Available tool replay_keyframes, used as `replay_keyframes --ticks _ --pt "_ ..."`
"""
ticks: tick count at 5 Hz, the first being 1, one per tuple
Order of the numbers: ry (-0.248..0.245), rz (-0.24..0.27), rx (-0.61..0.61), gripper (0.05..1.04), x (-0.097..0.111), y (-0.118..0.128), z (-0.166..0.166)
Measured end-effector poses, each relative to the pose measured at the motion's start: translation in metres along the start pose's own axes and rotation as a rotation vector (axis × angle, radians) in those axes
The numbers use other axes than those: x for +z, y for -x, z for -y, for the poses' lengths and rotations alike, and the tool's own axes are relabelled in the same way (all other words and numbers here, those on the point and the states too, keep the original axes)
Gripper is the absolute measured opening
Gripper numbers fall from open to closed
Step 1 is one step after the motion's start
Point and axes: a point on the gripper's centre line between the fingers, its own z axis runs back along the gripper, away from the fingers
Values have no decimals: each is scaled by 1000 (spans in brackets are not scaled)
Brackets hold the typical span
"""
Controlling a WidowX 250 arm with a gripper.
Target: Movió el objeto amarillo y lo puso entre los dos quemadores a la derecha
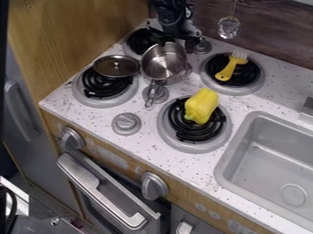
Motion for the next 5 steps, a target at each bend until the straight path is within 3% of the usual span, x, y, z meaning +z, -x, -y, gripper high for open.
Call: replay_keyframes --ticks 1,3,4,5 --pt "1 -57 0 999 -14 20 1" --pt "-23 -130 13 999 -8 31 -9" --pt "0 -148 -2 999 18 25 -6" --pt "38 -266 -28 999 43 33 7"
